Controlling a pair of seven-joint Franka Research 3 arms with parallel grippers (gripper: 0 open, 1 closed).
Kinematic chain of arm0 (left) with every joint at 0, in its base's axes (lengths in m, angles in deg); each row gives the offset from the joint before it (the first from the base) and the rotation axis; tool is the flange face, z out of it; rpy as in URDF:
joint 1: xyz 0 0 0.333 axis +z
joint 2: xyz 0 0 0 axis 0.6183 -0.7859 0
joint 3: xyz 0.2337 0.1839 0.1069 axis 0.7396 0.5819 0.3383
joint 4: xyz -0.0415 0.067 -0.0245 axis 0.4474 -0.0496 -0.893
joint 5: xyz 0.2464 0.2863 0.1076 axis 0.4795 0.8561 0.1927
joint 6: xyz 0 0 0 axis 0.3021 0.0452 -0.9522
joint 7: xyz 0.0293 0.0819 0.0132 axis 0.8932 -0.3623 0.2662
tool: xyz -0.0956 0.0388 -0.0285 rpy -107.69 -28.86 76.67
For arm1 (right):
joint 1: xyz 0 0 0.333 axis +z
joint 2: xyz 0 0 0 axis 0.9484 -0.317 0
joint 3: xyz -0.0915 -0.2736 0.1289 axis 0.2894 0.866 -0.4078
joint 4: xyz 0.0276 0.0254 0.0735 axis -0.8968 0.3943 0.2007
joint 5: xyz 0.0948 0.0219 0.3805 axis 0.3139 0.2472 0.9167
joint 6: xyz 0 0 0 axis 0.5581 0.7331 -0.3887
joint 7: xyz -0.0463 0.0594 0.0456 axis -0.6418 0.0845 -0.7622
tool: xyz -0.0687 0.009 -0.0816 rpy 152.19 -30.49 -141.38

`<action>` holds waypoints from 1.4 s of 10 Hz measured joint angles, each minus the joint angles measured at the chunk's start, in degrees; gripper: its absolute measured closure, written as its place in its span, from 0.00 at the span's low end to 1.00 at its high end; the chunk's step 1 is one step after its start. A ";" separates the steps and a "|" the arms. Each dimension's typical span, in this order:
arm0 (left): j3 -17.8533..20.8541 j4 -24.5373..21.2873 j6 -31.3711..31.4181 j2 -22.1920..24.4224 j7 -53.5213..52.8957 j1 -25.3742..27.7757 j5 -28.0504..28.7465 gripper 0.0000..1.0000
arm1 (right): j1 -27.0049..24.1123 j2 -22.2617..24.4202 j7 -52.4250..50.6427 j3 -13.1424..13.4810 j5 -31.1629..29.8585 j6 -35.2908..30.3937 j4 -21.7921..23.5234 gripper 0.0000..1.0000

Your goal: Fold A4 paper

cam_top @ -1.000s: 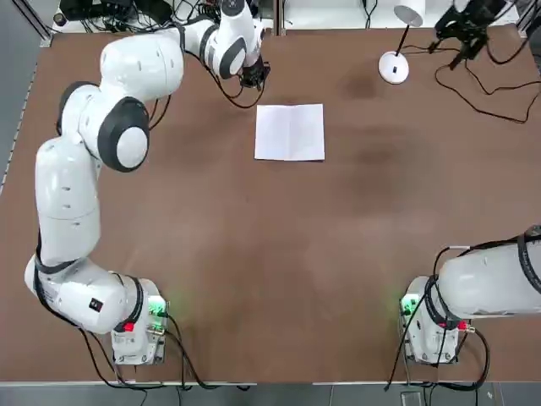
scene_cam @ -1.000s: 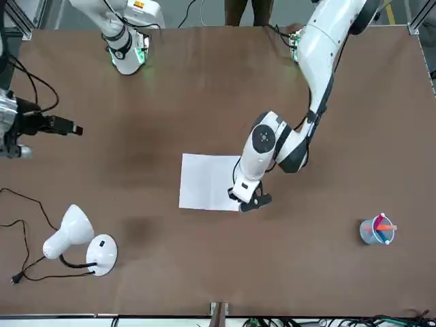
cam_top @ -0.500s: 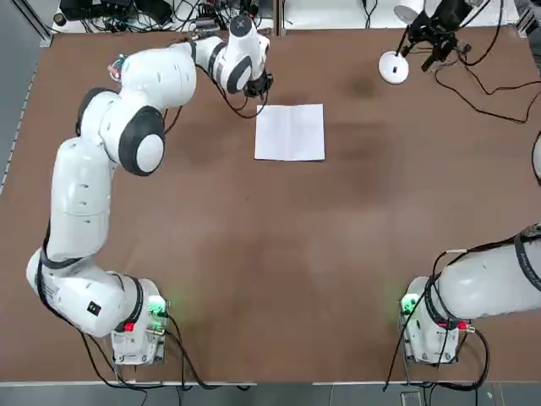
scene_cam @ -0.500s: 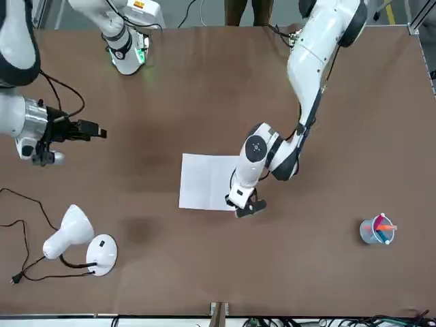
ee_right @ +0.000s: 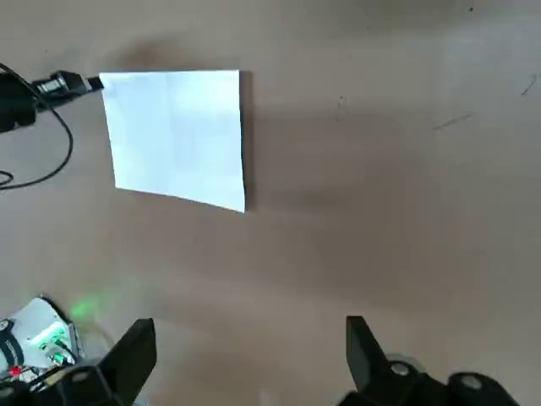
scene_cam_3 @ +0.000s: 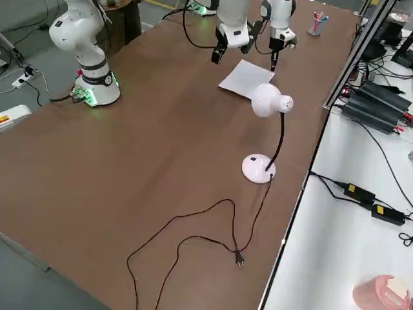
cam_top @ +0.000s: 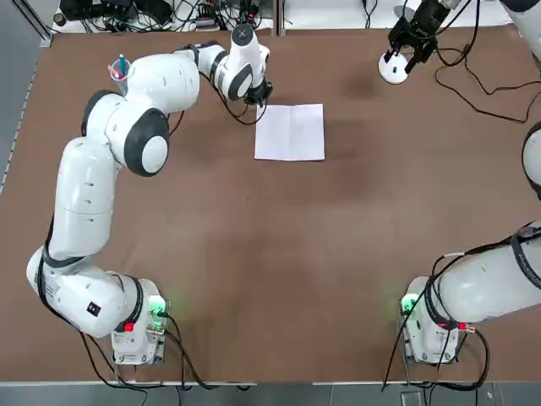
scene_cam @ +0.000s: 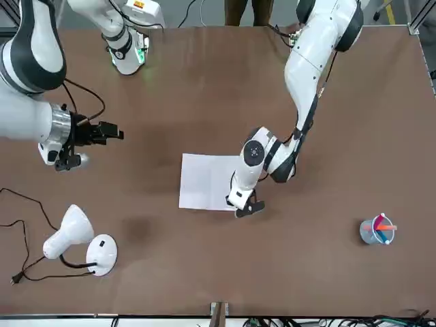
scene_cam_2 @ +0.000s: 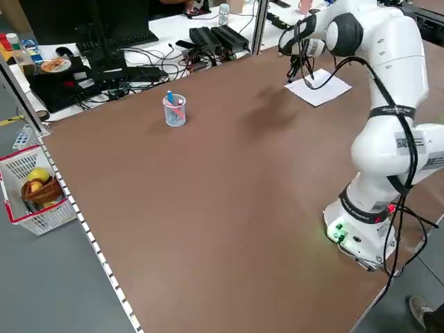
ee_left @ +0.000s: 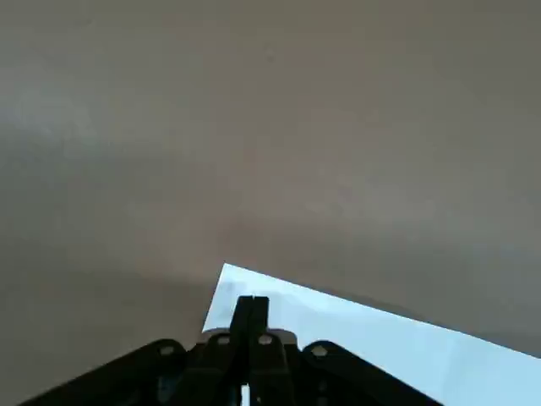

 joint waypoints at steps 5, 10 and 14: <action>1.59 0.22 0.67 -1.10 0.49 -2.22 0.15 0.99 | 8.11 -2.73 0.12 -0.09 0.26 19.37 7.09 0.03; 2.16 0.21 0.85 -1.13 0.50 -2.73 0.15 0.99 | 12.65 -9.75 0.14 -0.08 1.26 29.74 7.72 0.02; 2.25 0.20 0.92 -1.13 0.50 -2.77 0.15 0.99 | 14.13 -15.90 0.12 -0.11 6.43 33.97 7.98 0.02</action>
